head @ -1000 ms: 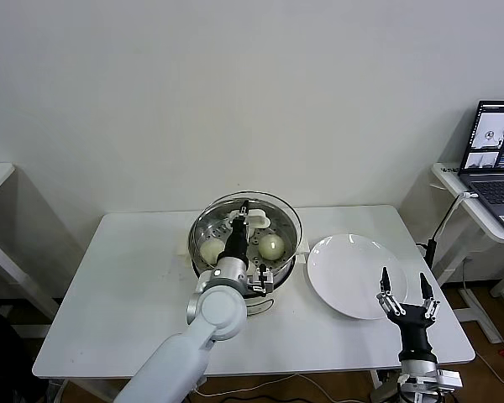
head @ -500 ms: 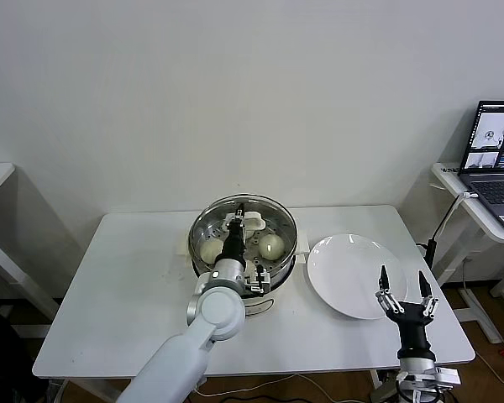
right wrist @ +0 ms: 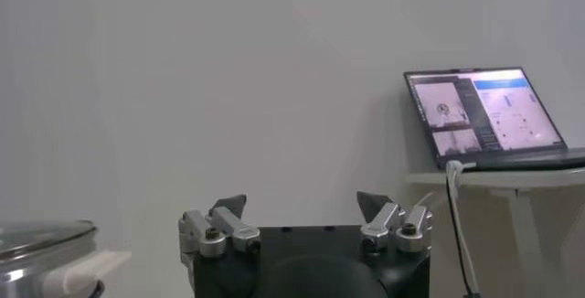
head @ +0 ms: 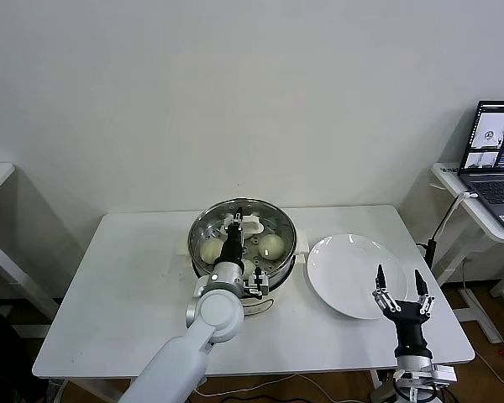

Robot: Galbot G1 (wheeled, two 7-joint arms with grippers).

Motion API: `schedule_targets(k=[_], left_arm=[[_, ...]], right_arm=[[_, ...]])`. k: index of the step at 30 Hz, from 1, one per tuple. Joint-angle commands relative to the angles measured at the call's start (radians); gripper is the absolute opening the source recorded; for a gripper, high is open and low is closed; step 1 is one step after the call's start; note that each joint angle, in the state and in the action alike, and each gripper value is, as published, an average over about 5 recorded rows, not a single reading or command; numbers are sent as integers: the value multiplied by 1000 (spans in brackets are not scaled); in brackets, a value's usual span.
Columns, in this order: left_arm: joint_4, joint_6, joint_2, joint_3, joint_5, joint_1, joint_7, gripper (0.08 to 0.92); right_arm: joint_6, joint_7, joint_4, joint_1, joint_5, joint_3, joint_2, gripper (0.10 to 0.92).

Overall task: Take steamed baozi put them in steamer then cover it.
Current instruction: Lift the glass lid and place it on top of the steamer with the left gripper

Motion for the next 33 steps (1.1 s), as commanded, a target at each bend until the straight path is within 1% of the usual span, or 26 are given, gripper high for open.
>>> schedule_targets(k=[1,11,15,18,24,33], left_arm=[[9,-1,-9,1,2,3,-3,189],[8,-17,-8,-6,15,18,-10,189],[-10,-29,-4,-9,16,30,-22,189],[-41,-29,6,-10,15,46,-27,216],[-171,-24,49,-4,-3,127,-34,377],[-396,-9,157,-26,-56,273,-39,637]], right_arm=[[-1,-1,-4,4,-1,-3,0,823],[-1,-2,-11,8,-2,-6,-1,823],[0,-2,-15,10,-4,-11,-1,823],[0,-2,-16,11,-3,-10,-3,823],[1,-3,-23,14,-2,-9,-12,823],[5,-3,-27,17,-2,-14,-18,823]])
